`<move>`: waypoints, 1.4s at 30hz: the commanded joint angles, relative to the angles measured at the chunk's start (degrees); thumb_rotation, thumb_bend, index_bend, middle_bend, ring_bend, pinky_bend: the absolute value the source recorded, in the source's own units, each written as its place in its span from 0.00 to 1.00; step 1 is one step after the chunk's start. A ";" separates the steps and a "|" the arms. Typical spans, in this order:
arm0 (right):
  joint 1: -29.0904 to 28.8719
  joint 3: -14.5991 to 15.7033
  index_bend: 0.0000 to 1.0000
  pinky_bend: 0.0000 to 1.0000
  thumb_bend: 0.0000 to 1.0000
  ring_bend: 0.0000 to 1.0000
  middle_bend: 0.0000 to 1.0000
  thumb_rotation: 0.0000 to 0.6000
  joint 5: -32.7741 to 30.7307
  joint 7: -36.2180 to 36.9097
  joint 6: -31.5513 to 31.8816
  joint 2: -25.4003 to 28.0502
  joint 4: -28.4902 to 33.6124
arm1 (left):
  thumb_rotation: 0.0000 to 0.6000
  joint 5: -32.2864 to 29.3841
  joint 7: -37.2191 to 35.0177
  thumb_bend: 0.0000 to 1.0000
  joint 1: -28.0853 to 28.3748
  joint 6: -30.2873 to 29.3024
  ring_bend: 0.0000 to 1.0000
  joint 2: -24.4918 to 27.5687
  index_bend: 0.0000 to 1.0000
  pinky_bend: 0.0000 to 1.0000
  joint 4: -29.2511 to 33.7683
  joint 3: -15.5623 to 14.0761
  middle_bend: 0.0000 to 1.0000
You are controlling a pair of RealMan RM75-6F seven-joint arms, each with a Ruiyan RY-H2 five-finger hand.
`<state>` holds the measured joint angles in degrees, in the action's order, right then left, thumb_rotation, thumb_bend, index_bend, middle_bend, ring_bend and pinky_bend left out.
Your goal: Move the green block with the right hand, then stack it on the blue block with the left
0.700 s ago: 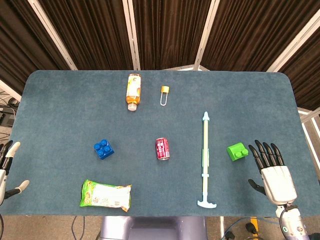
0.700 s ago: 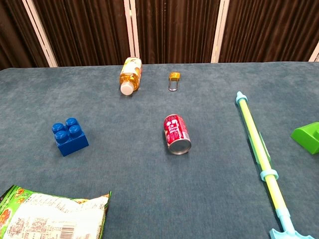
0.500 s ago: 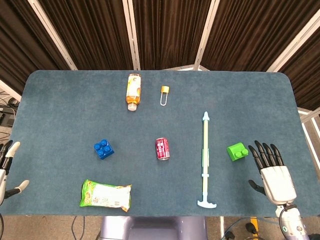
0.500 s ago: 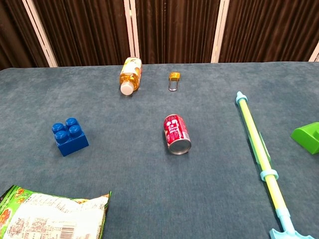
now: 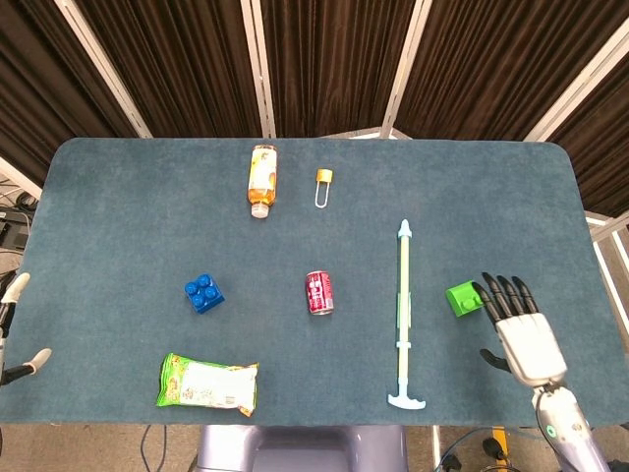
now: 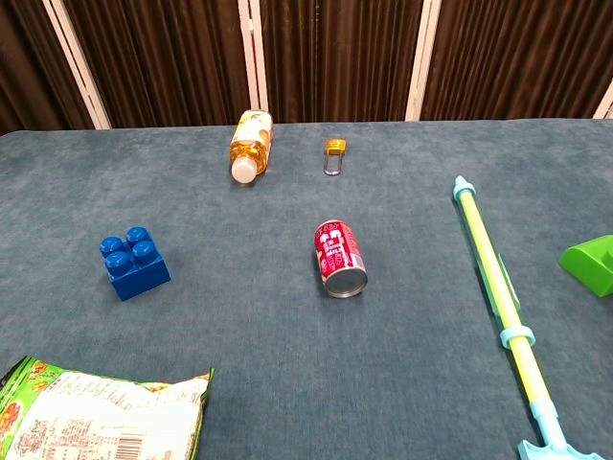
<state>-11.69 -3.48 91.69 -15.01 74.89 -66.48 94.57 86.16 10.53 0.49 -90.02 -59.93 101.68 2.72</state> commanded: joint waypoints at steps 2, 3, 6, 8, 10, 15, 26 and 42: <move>-10.26 0.11 0.00 0.00 0.00 0.00 0.00 1.00 -0.11 10.62 -15.37 0.57 -11.53 | 1.00 -2.27 1.81 0.00 0.90 1.52 0.00 -0.69 0.00 0.00 0.28 0.87 0.00; -11.41 0.27 0.00 0.00 0.00 0.00 0.00 1.00 0.37 11.94 -16.68 0.22 -13.17 | 1.00 -2.94 2.34 0.00 1.11 1.88 0.00 -0.86 0.00 0.00 0.33 1.10 0.00; -14.43 0.80 0.00 0.01 0.00 0.00 0.00 1.00 2.23 14.66 -19.37 -1.30 -17.72 | 1.00 -4.90 3.95 0.00 1.66 2.63 0.00 -1.51 0.00 0.00 0.39 1.87 0.00; -16.06 1.11 0.00 0.02 0.00 0.00 0.01 1.00 3.74 16.02 -19.90 -2.82 -20.76 | 1.00 -6.06 5.34 0.00 2.05 3.04 0.00 -2.09 0.00 0.00 0.32 2.31 0.00; -17.61 1.76 0.00 0.02 0.00 0.00 0.01 1.00 5.21 17.57 -20.24 -4.74 -24.40 | 1.00 -7.41 6.84 0.00 2.44 3.51 0.00 -2.81 0.00 0.00 0.21 2.69 0.00; -20.55 2.93 0.02 0.07 0.06 0.00 0.06 1.00 5.94 17.42 -23.12 -8.27 -30.90 | 1.00 -10.25 9.60 0.00 3.41 4.94 0.00 -4.17 0.00 0.00 -0.42 3.32 0.00; -23.79 5.93 0.25 0.34 0.30 0.20 0.34 1.00 7.03 22.14 -24.52 -13.76 -39.62 | 1.00 -13.06 11.86 0.00 4.45 5.77 0.00 -5.34 0.00 0.00 -1.09 3.87 0.00; -23.99 7.45 0.44 0.51 0.47 0.39 0.52 1.00 14.71 17.63 -7.13 -6.64 -29.35 | 1.00 -12.93 10.96 0.00 4.96 6.07 0.00 -4.67 0.00 0.00 -0.59 3.42 0.00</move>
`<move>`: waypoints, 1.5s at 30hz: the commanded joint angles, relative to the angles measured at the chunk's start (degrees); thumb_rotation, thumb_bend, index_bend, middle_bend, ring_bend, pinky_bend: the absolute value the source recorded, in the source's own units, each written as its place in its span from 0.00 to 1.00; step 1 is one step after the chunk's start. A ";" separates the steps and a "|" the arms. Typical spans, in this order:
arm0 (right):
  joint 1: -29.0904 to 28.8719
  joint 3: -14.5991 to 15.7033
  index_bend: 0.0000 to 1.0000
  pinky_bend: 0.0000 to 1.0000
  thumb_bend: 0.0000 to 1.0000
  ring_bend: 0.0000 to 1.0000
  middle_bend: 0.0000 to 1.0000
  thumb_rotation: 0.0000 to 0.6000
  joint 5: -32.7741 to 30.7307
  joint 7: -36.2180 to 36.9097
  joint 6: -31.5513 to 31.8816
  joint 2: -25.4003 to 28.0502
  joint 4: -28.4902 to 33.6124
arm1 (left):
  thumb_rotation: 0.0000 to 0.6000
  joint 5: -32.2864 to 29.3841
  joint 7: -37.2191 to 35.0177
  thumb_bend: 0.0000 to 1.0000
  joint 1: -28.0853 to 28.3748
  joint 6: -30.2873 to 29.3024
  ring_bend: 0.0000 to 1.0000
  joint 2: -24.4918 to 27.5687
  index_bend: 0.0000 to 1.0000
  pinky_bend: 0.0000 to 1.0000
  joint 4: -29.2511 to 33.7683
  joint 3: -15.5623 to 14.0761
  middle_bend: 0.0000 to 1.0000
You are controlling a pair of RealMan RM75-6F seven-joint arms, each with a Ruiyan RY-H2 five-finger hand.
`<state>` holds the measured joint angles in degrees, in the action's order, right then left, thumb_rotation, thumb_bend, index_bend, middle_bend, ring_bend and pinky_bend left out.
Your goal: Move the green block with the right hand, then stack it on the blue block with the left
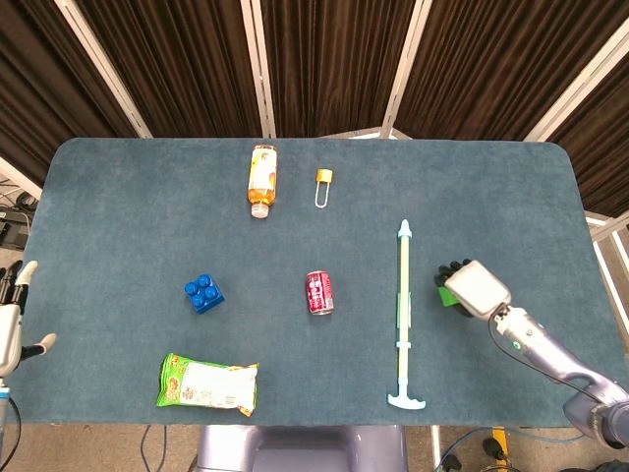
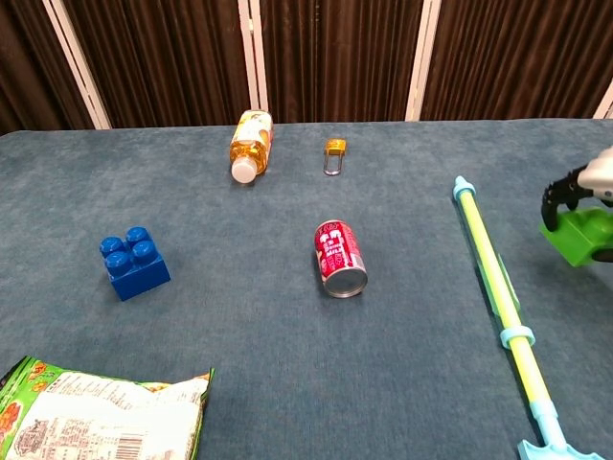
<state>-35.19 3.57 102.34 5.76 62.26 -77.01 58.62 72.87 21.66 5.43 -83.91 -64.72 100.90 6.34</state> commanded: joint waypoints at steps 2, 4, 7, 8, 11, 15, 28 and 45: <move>-1.25 0.61 0.45 0.51 0.47 0.40 0.52 1.00 6.46 -6.19 7.04 6.39 11.91 | 1.00 0.86 -0.46 0.00 -0.02 -0.17 0.00 0.29 0.00 0.00 0.40 -0.41 0.00; -2.68 0.56 0.45 0.51 0.47 0.40 0.52 1.00 8.27 -9.94 6.17 8.26 17.37 | 1.00 1.27 -0.67 0.00 -0.07 -0.35 0.00 0.41 0.00 0.00 0.55 -0.59 0.00; -5.47 0.15 0.45 0.51 0.47 0.40 0.52 1.00 10.23 -15.64 2.19 9.26 23.94 | 1.00 1.77 -0.95 0.00 -0.04 -0.38 0.00 0.55 0.00 0.00 0.69 -0.85 0.00; -6.10 0.03 0.45 0.51 0.47 0.40 0.52 1.00 10.56 -16.71 1.17 9.21 24.98 | 1.00 1.84 -0.97 0.00 -0.02 -0.36 0.00 0.57 0.00 0.00 0.70 -0.89 0.00; -9.32 -0.19 0.45 0.52 0.49 0.40 0.52 1.00 11.92 -19.95 -4.16 8.25 28.42 | 1.00 1.99 -1.23 0.00 -0.01 -0.29 0.00 0.70 0.00 0.00 0.68 -1.04 0.00; -12.85 -0.49 0.45 0.52 0.54 0.40 0.52 1.00 13.39 -21.60 -8.99 5.65 29.68 | 1.00 1.67 -1.56 0.00 0.09 -0.08 0.00 0.79 0.00 0.00 0.34 -0.95 0.00; -23.28 -0.13 0.45 0.53 0.58 0.40 0.52 1.00 18.86 -23.02 -17.09 -7.30 24.47 | 1.00 -2.39 -3.01 0.00 0.38 1.51 0.00 0.85 0.00 0.00 -1.83 0.01 0.00; -24.46 1.26 0.00 0.15 0.00 0.15 0.00 1.00 19.95 -28.00 -11.50 -8.34 19.94 | 1.00 -3.13 -2.22 0.00 1.10 2.29 0.00 0.44 0.00 0.00 -2.17 -0.20 0.00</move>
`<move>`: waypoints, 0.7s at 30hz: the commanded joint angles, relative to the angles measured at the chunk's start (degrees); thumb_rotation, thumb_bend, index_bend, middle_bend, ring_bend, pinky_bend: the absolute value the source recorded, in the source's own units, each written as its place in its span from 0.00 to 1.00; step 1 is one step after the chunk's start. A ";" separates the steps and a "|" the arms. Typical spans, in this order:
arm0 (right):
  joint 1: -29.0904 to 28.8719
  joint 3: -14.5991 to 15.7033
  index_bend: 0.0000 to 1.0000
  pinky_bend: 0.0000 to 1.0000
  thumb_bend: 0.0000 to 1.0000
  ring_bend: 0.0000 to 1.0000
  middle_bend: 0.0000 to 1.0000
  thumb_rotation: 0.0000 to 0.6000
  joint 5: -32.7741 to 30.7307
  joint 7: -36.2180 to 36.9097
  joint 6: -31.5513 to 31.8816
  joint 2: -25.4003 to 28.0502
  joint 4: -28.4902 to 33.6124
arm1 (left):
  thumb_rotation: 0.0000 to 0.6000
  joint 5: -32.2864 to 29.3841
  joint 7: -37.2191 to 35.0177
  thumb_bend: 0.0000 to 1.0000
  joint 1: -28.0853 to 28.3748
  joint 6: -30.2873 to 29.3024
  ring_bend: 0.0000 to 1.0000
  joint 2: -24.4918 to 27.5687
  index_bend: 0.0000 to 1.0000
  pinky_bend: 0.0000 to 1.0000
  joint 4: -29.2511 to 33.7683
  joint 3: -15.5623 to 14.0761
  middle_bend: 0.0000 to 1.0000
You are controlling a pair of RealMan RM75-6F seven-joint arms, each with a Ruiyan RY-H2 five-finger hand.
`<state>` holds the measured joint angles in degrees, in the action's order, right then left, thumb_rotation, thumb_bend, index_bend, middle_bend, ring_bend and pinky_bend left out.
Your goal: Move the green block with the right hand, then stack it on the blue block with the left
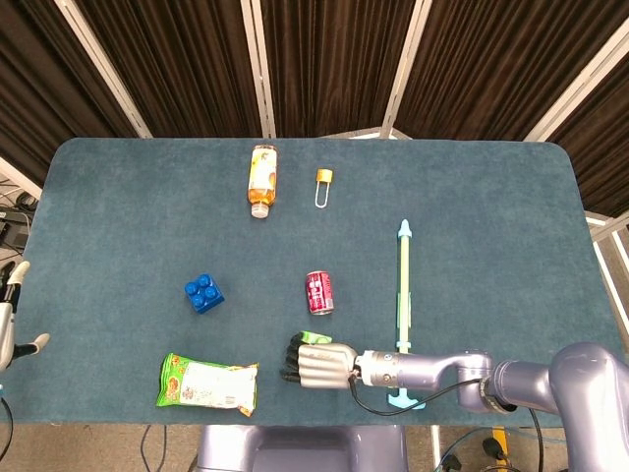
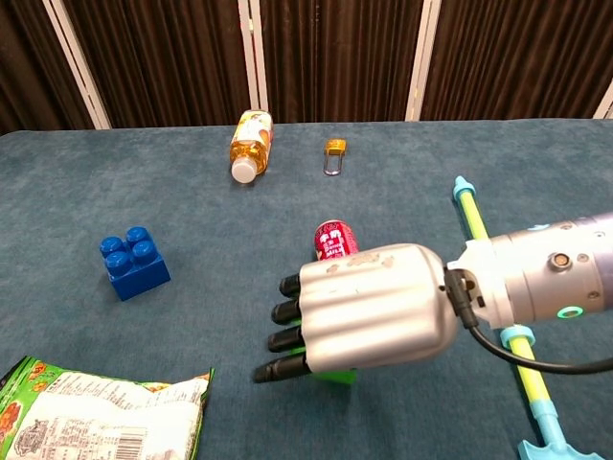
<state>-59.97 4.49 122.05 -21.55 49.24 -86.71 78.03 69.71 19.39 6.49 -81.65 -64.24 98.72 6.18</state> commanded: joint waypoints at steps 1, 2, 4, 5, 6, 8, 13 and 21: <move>0.43 0.39 0.00 0.15 0.00 0.14 0.00 1.00 0.26 -0.94 1.92 1.91 0.92 | 1.00 0.03 0.09 0.00 0.07 0.05 0.00 -0.05 0.00 0.00 0.00 -0.06 0.00; 0.57 0.46 0.00 0.15 0.00 0.14 0.00 1.00 0.29 -1.13 2.39 2.49 1.38 | 1.00 0.02 0.12 0.00 0.10 0.08 0.00 -0.06 0.00 0.00 0.01 -0.07 0.00; 1.12 0.69 0.00 0.15 0.00 0.14 0.00 1.00 0.17 -1.45 3.69 4.16 2.76 | 1.00 -0.04 0.09 0.00 0.15 0.15 0.00 -0.05 0.00 0.00 0.05 -0.08 0.00; 1.39 0.78 0.00 0.16 0.00 0.14 0.00 1.00 0.11 -1.54 4.28 4.91 3.36 | 1.00 -0.04 0.05 0.00 0.16 0.16 0.00 -0.02 0.00 0.00 0.08 -0.08 0.00; 1.77 0.88 0.00 0.16 0.00 0.14 0.00 1.00 0.11 -1.62 5.21 5.86 3.99 | 1.00 -0.02 0.00 0.00 0.16 0.16 0.00 0.01 0.00 0.00 0.13 -0.09 0.00; 2.95 1.19 0.00 0.16 0.00 0.14 0.00 1.00 0.06 -1.89 7.79 8.70 5.24 | 1.00 0.30 -0.17 0.00 0.09 -0.05 0.00 0.14 0.00 0.00 0.35 -0.19 0.00; 7.54 1.26 0.00 0.15 0.00 0.12 0.00 1.00 -2.24 -1.67 15.27 15.41 5.61 | 1.00 2.37 -0.80 0.00 -0.23 -0.98 0.00 0.61 0.00 0.00 1.51 -0.80 0.00; 26.43 -0.72 0.00 0.07 0.00 0.04 0.00 1.00 -21.70 9.94 33.43 20.41 1.63 | 1.00 7.20 -2.07 0.00 4.19 5.45 0.00 1.59 0.00 0.00 7.49 -1.75 0.00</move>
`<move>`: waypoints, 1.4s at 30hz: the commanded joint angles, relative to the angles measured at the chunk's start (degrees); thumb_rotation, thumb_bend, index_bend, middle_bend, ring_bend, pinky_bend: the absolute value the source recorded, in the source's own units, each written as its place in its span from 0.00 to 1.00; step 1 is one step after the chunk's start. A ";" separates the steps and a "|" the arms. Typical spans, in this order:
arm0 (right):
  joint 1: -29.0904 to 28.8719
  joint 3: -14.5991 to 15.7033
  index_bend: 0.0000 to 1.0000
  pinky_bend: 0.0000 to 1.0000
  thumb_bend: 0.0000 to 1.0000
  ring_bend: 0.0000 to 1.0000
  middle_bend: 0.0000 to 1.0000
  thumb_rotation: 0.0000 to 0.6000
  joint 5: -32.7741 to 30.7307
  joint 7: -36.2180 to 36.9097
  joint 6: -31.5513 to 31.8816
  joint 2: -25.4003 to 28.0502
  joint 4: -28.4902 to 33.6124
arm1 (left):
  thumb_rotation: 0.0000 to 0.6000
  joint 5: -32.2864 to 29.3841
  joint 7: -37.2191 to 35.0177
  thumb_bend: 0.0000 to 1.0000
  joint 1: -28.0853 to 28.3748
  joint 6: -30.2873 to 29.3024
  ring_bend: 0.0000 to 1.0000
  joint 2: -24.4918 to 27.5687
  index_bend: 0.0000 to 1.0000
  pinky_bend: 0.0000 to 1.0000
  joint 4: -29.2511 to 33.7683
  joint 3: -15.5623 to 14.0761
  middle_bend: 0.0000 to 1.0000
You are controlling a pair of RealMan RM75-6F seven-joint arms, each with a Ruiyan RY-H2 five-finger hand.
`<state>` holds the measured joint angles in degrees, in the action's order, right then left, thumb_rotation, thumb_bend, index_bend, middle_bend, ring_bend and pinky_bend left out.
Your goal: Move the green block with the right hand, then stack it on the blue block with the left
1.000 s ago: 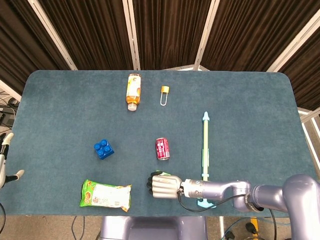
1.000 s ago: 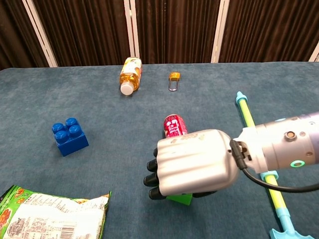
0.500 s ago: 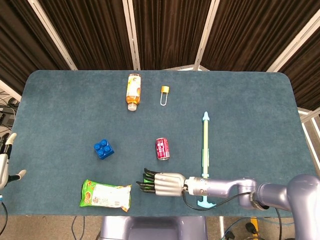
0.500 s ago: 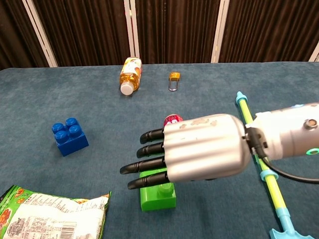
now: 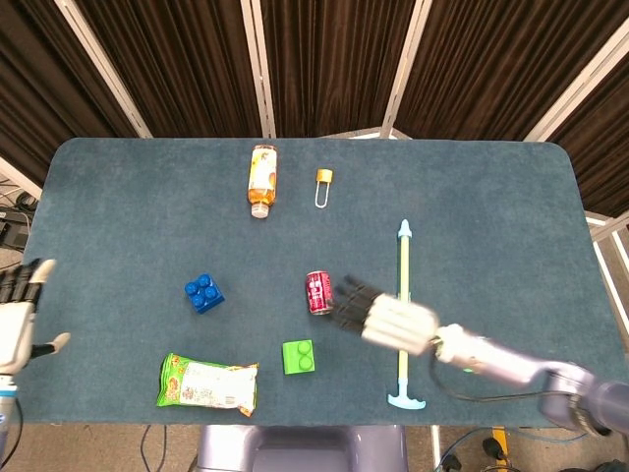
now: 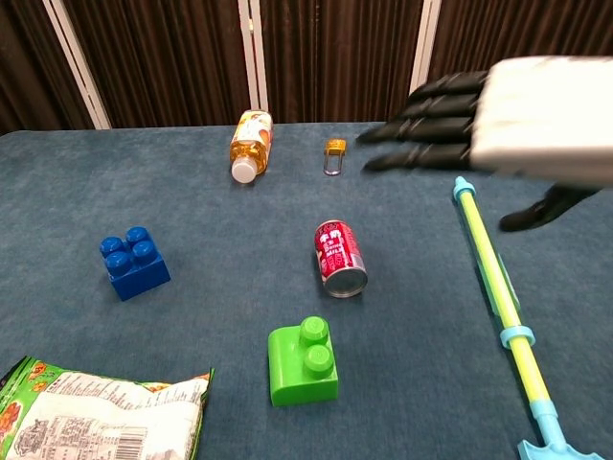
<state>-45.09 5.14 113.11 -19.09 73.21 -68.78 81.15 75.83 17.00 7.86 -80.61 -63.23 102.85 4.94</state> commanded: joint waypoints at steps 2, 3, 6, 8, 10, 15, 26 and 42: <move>14.78 -1.36 0.00 0.03 0.00 0.01 0.00 1.00 -16.88 8.83 10.01 2.76 1.01 | 1.00 1.04 1.37 0.00 4.54 7.06 0.00 0.53 0.00 0.00 5.06 -0.53 0.00; 16.64 -1.15 0.00 0.01 0.00 0.00 0.00 1.00 -19.26 9.62 10.17 3.06 2.87 | 1.00 1.01 1.51 0.00 5.72 8.98 0.00 0.38 0.00 0.00 6.01 -0.52 0.00; 20.53 -0.97 0.00 0.00 0.00 0.00 0.00 1.00 -23.30 9.08 10.98 3.55 7.46 | 1.00 0.37 0.94 0.00 9.08 14.10 0.00 -0.11 0.00 0.00 7.66 -0.04 0.00; 22.27 -0.84 0.00 0.00 0.00 0.00 0.00 1.00 -24.45 9.02 11.52 3.32 9.19 | 1.00 0.63 -0.15 0.00 11.01 16.46 0.00 -1.23 0.00 0.00 8.33 0.45 0.00; 23.85 -0.67 0.00 0.00 0.00 0.00 0.00 1.00 -25.42 8.83 12.12 2.91 10.21 | 1.00 0.55 -0.29 0.00 12.02 17.44 0.00 -2.07 0.00 0.00 8.72 0.67 0.00; 27.29 -0.31 0.00 0.00 0.00 0.00 0.00 1.00 -26.50 5.42 13.37 0.79 11.57 | 1.00 -2.50 2.34 0.00 16.80 23.55 0.00 -5.93 0.00 0.00 11.58 0.95 0.04; 29.58 -2.43 0.00 0.00 0.00 0.00 0.00 1.00 -27.09 1.94 13.52 -0.32 12.60 | 1.00 -15.69 13.08 0.00 25.95 27.89 0.12 -17.41 0.08 0.11 9.96 1.73 0.16; 30.77 -4.89 0.00 0.00 0.00 0.00 0.00 1.00 -26.56 2.48 12.34 -0.01 12.15 | 1.00 -26.41 19.62 0.00 32.04 25.36 0.13 -29.79 0.10 0.15 3.59 -0.51 0.16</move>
<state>-14.34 0.28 86.54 -16.64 85.57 -68.82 93.32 49.74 36.83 39.59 -55.38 -92.58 106.89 4.55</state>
